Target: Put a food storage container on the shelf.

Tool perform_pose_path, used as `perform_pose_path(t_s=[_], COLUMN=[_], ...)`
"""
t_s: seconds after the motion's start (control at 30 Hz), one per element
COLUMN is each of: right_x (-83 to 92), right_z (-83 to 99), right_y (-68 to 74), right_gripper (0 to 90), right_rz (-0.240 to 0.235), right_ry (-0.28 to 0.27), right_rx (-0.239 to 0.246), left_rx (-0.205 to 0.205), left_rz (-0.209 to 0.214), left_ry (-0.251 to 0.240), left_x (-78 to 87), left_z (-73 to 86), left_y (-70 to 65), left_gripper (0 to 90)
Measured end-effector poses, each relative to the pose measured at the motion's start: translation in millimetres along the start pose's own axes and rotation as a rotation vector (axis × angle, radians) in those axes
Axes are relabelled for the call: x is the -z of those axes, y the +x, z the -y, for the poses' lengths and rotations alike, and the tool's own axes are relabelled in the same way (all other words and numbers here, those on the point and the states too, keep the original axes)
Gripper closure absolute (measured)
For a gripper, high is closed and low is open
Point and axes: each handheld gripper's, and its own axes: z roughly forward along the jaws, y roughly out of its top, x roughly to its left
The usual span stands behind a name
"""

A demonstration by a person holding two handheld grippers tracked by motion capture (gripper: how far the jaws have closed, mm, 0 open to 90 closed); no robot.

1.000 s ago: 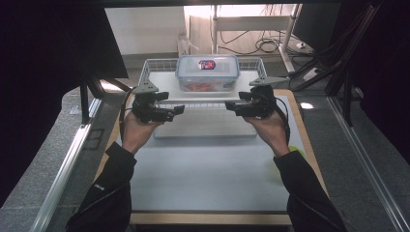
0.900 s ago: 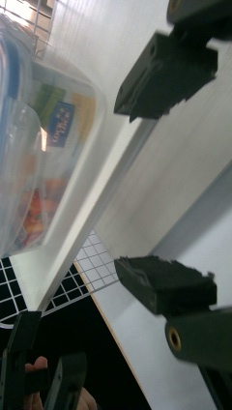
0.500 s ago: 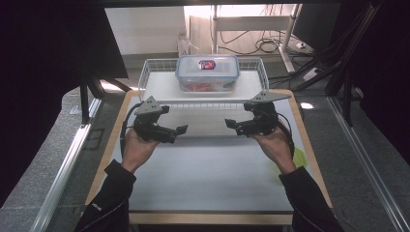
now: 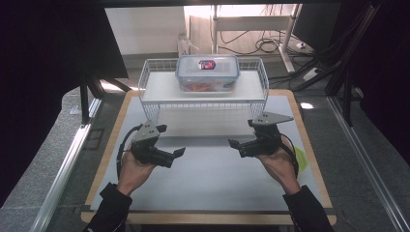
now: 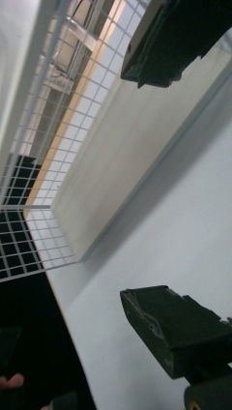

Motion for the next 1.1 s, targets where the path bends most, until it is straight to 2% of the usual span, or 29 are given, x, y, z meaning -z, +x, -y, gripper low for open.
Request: perform_pose_path(t_s=[0.17,0.27,0.43,0.6,0.67,0.73,0.77,0.87,1.0,1.07,1.1], right_x=[2.6,6.3,9.7,12.8,12.8,12.4,12.2,11.9,11.9,12.6,13.4], right_z=[11.7,17.5,29.6,42.8,49.3,55.9,59.1,67.4,76.3,78.2,82.3], right_y=[3.9,7.7,12.2,17.5,19.0,20.6,21.4,24.0,31.1,33.1,35.9], right_gripper=[0.0,0.0,0.1,0.2,0.4,0.5,0.6,0.9,1.9,2.1,2.3], right_rz=[-0.013,-0.017,-0.029,-0.024,-0.028,-0.026,-0.023,-0.016,0.001,0.007,0.014], right_ry=[-0.009,-0.040,-0.039,-0.021,-0.010,0.001,0.004,0.014,0.013,0.009,0.007], right_rx=[-0.008,0.003,-0.014,-0.021,-0.035,-0.040,-0.040,-0.052,-0.040,-0.032,-0.028], left_rx=[0.003,0.009,0.018,0.050,0.060,0.065,0.079,0.080,0.098,0.093,0.080], left_rz=[0.003,0.001,0.000,-0.003,-0.003,0.000,0.000,-0.012,-0.011,-0.016,-0.026], left_ry=[0.010,0.012,0.023,0.002,0.014,0.015,0.024,0.033,0.039,0.048,0.077], left_x=[4.1,6.0,7.1,9.0,8.5,8.7,9.7,13.1,16.0,15.8,14.3], left_z=[13.7,23.2,35.5,51.6,62.4,66.6,75.4,86.9,97.2,99.3,103.0], left_y=[-7.3,-11.2,-13.7,-14.6,-15.1,-15.5,-16.6,-18.5,-21.6,-22.7,-25.7], left_gripper=[0.0,0.0,0.3,0.3,0.2,0.2,0.2,0.3,0.4,0.5,0.5])
